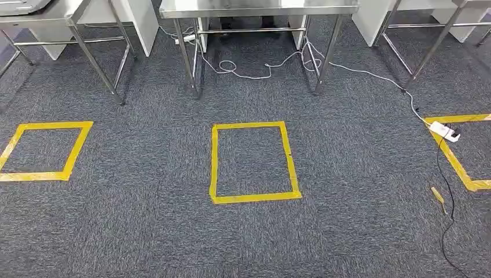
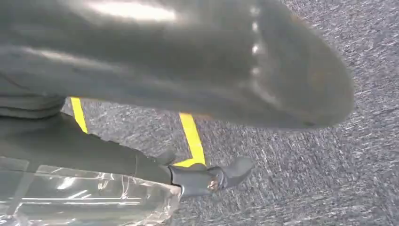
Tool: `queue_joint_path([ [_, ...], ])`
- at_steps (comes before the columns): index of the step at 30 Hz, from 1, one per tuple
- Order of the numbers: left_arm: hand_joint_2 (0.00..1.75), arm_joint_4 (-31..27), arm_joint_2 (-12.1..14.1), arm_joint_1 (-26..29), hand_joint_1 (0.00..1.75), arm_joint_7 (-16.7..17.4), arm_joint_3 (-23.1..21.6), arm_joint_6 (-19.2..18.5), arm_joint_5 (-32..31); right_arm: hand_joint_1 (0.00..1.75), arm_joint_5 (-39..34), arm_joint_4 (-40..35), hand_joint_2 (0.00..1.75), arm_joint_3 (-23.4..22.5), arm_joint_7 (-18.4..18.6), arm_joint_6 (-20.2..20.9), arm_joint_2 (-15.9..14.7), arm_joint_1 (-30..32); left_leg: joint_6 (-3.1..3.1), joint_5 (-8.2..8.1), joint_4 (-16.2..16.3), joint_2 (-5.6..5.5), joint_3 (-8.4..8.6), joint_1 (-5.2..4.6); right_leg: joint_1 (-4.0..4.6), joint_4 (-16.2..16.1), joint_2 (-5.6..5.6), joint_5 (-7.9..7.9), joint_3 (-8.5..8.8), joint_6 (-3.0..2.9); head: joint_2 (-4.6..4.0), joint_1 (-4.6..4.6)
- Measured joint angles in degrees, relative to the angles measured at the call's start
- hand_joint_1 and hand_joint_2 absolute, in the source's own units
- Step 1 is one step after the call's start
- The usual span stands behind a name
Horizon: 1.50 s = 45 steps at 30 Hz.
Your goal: Take the parts from the cabinet and place them on the table.
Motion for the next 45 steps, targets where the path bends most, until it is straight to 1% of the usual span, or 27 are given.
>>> queue_joint_path([
  [2, 0.00, 0.00, 0.02, 0.10, 0.00, 0.00, 0.00, 0.00, 0.00, 0.00, -0.02, 0.02, 0.00, 0.00, 0.00, 0.00, 0.13, 0.09, -0.62, -0.04, 0.65, -0.09, -0.48, 0.56, -0.96, -0.22, -0.13, 0.84, -0.21, -1.12, 0.00, 0.00],
  [4, 0.00, 0.00, 0.02, 0.18, 0.00, -0.02, 0.00, 0.00, 0.00, 0.00, -0.02, 0.00, 0.00, 0.00, 0.00, 0.02, 0.13, 0.04, -1.54, -6.05, 6.44, -0.35, -2.51, 0.87, -0.73, -0.21, -0.19, 1.58, -0.49, -2.15, 0.00, -0.46],
  [6, 0.00, 0.00, 0.02, 0.21, 0.00, -0.28, 0.00, 0.00, -0.07, 0.00, -0.02, 0.00, 0.00, -0.02, -0.02, 0.18, 0.13, 0.16, -2.20, -11.30, 15.62, -0.36, -5.45, 1.23, -0.53, -0.06, -0.20, 2.37, -1.51, -2.10, 0.00, -0.44],
  [7, 0.00, 0.00, 0.02, 0.28, 0.00, -0.54, 0.00, 0.00, -0.13, 0.00, -0.04, 0.00, 0.00, -0.02, -0.02, 0.24, 0.11, 0.20, -2.39, -12.41, 18.31, -0.36, -5.96, 1.38, -0.47, 0.05, -0.19, 2.71, -2.06, -1.96, 0.00, -0.44],
  [9, 0.00, 0.00, 0.02, 0.34, 0.00, -0.76, -0.02, 0.00, -0.30, 0.00, -0.13, 0.00, 0.00, -0.04, -0.02, 0.26, 0.09, 0.21, -2.55, -11.03, 15.97, -0.34, -3.35, 1.75, -0.53, 0.30, -0.17, 3.13, -2.89, -1.71, 0.00, -0.46],
  [11, 0.00, 0.00, 0.02, 0.28, 0.00, -1.01, -0.07, -0.04, -0.42, 0.00, -0.20, 0.00, 0.00, -0.07, -0.07, 0.28, 0.13, 0.19, -2.18, -6.95, 4.09, -0.41, 4.55, 1.82, -0.71, 0.42, 0.02, 3.78, -3.56, -1.10, 0.00, -0.46],
  [12, 0.00, 0.00, 0.00, 0.12, 0.00, -1.05, -0.13, -0.07, -0.44, 0.00, -0.20, 0.00, 0.00, -0.07, -0.11, 0.28, 0.15, 0.17, -1.92, -7.46, 0.10, -0.81, 6.64, 1.79, -0.71, 0.44, 0.01, 4.04, -3.72, -0.72, 0.00, -0.50],
  [15, 0.00, 0.00, 0.02, 0.18, 0.00, -1.20, -0.28, -0.26, -0.61, 0.00, -0.28, 0.00, 0.00, -0.11, -0.46, 0.28, 0.35, 0.14, -0.89, -6.73, 0.70, -0.89, 5.90, 0.77, -0.64, 0.26, -0.18, 4.87, -3.99, 0.54, 0.00, -0.28],
  [17, 0.00, 0.00, 0.00, 0.26, 0.00, -1.18, -0.28, -0.35, -0.76, 0.00, -0.39, 0.02, 0.00, -0.20, -0.50, 0.28, 0.50, 0.20, 0.63, -5.26, -0.55, -0.70, 5.93, 0.95, -0.35, 0.02, -0.21, 5.26, -4.28, 1.47, 0.00, -0.24],
  [18, 0.00, 0.00, -0.07, 0.20, 0.00, -1.18, -0.33, -0.39, -0.89, 0.00, -0.42, 0.00, 0.00, -0.24, -0.50, 0.28, 0.42, 0.18, 0.92, -4.65, -0.85, -0.34, 5.66, 0.90, -0.41, 1.28, -0.15, 3.99, -5.25, 1.12, 0.00, -0.15],
  [20, 0.00, 0.00, -0.09, 0.20, 0.00, -1.18, -0.35, -0.48, -1.05, 0.00, -0.48, 0.02, 0.00, -0.26, -0.50, 0.26, 0.39, 0.16, 1.85, -3.93, -0.81, -0.33, 4.46, 0.63, -0.30, 9.11, -0.11, -1.17, -8.54, -0.14, 0.00, 0.20],
  [22, 0.00, 0.00, -0.09, 0.23, 0.00, -1.29, -0.35, -0.52, -1.09, 0.00, -0.70, 0.02, 0.00, -0.31, -0.50, 0.26, 0.39, 0.25, 2.04, -2.98, -0.73, -0.23, 3.05, 0.31, -0.31, 18.76, -0.11, -5.22, -12.03, -0.17, 0.00, 0.35],
  [24, 0.00, 0.00, -0.11, 0.31, 0.00, -1.51, -0.35, -0.57, -1.09, 0.00, -0.74, 0.02, 0.00, -0.31, -0.55, 0.26, 0.39, 0.38, 1.97, -2.17, -0.68, -0.24, 2.02, 0.02, -0.27, 17.04, -0.11, -4.80, -9.69, 0.68, 0.00, 0.37],
  [26, 0.00, 0.02, -0.11, 0.34, 0.00, -1.62, -0.37, -0.61, -1.16, 0.00, -0.81, 0.02, 0.00, -0.33, -0.68, 0.26, 0.35, 0.30, 1.64, -1.46, -0.57, -0.32, 1.20, -0.21, -0.10, 6.41, -0.14, -2.33, -2.44, 1.30, 0.00, 0.35],
  [27, 0.00, 0.00, -0.11, 0.32, 0.00, -1.73, -0.39, -0.66, -1.16, 0.00, -0.81, 0.02, 0.00, -0.33, -0.81, 0.26, 0.31, 0.13, 1.36, -1.11, -0.41, -0.32, 0.95, -0.33, -0.10, 0.83, -0.25, -1.69, 1.36, 1.08, 0.00, 0.39],
  [28, 0.00, 0.00, -0.11, 0.36, 0.00, -1.79, -0.42, -0.68, -1.16, 0.00, -0.81, 0.02, 0.00, -0.33, -0.92, 0.26, 0.33, -0.05, 1.16, -1.04, 0.24, -0.27, 0.18, -1.05, 0.51, -1.30, -0.19, -1.34, 1.93, 0.72, 0.00, 0.42],
  [29, 0.00, 0.00, -0.11, 0.34, 0.00, -1.94, -0.42, -0.70, -1.16, 0.00, -0.79, 0.02, 0.00, -0.33, -1.03, 0.28, 0.33, -0.01, 0.90, -0.73, 0.25, -0.12, 0.03, -0.91, 0.37, -0.68, -0.08, -0.96, 1.63, 0.14, 0.00, 0.02],
  [31, 0.00, 0.02, -0.11, 0.42, 0.00, -2.05, -0.42, -0.90, -1.14, 0.00, -0.74, 0.02, 0.00, -0.33, -1.09, 0.35, 0.33, 0.27, 0.36, -0.32, 0.43, -0.10, -0.13, -0.67, 0.63, -0.21, -0.05, -0.78, 0.98, -0.23, 0.00, 0.13],
  [32, 0.00, 0.02, -0.11, 0.48, 0.00, -2.08, -0.42, -0.98, -1.07, 0.00, -0.74, 0.02, 0.00, -0.35, -1.11, 0.39, 0.35, 0.39, 0.18, -0.29, 0.67, -0.11, -0.23, -0.64, -0.31, -0.55, -0.07, -0.40, 0.94, -0.82, 0.00, 0.13],
  [33, 0.00, 0.02, -0.07, 0.52, 0.00, -2.08, -0.42, -1.07, -1.07, 0.00, -0.70, 0.07, 0.00, -0.35, -1.18, 0.42, 0.55, 0.36, -0.17, -1.30, 1.53, -0.40, -0.73, -0.28, -0.59, -0.51, -0.16, -0.15, 1.53, -1.12, 0.00, 0.24],
  [34, 0.00, 0.02, -0.07, 0.55, 0.00, -2.03, -0.42, -1.12, -1.03, 0.00, -0.66, 0.07, 0.00, -0.35, -1.31, 0.44, 0.50, 0.20, -0.84, -4.04, 4.30, -0.44, -1.70, 0.01, -0.59, -0.50, -0.20, 0.21, 1.14, -1.77, 0.00, -0.34],
  [36, 0.00, 0.02, 0.02, 0.55, 0.00, -1.95, -0.39, -1.29, -0.96, 0.00, -0.28, 0.07, 0.00, -0.35, -1.53, 0.66, 0.50, 0.21, -1.76, -9.53, 13.45, -0.59, -5.02, 0.71, -0.31, -0.42, -0.23, 0.65, 0.51, -2.26, 0.00, -0.48],
  [38, 0.00, 0.02, 0.02, 0.69, 0.00, -2.34, -0.39, -1.38, -1.00, 0.00, -0.20, 0.07, 0.00, -0.35, -1.55, 0.81, 0.44, 0.29, -2.30, -11.10, 18.57, -0.61, -6.39, 1.21, -0.27, -0.26, -0.23, 1.03, -0.13, -2.06, 0.00, -0.50],
  [40, 0.00, 0.02, 0.09, 0.74, 0.00, -2.54, -0.39, -1.38, -1.09, 0.00, -0.20, 0.07, 0.00, -0.35, -1.55, 0.92, 0.39, 0.43, -2.48, -8.17, 13.39, -0.61, -2.64, 1.68, -0.36, -0.09, -0.16, 1.19, -0.35, -1.80, 0.00, -0.52],
  [42, 0.00, 0.02, 0.11, 0.66, 0.00, -2.64, -0.42, -1.38, -1.14, 0.00, -0.17, 0.09, 0.00, -0.35, -1.60, 0.92, 0.44, 0.37, -2.06, -4.50, 2.55, -0.74, 3.84, 1.87, -0.41, -0.02, -0.08, 1.31, -0.25, -1.58, 0.00, -0.55],
  [43, 0.00, 0.02, 0.13, 0.59, 0.00, -2.67, -0.44, -1.40, -1.16, 0.00, -0.17, 0.09, 0.00, -0.35, -1.62, 0.92, 0.48, 0.32, -1.77, -5.67, 1.22, -0.99, 4.62, 1.55, -0.17, -0.02, -0.11, 1.56, -0.56, -1.12, 0.00, -0.48],
  [45, 0.00, 0.02, 0.15, 0.63, 0.00, -2.73, -0.50, -1.42, -1.16, 0.00, -0.17, 0.09, 0.00, -0.35, -1.64, 0.92, 0.48, 0.11, -1.15, -5.33, 1.29, -0.96, 3.94, 1.11, -0.02, 0.05, -0.12, 1.87, -1.01, -0.61, 0.00, -0.55],
])
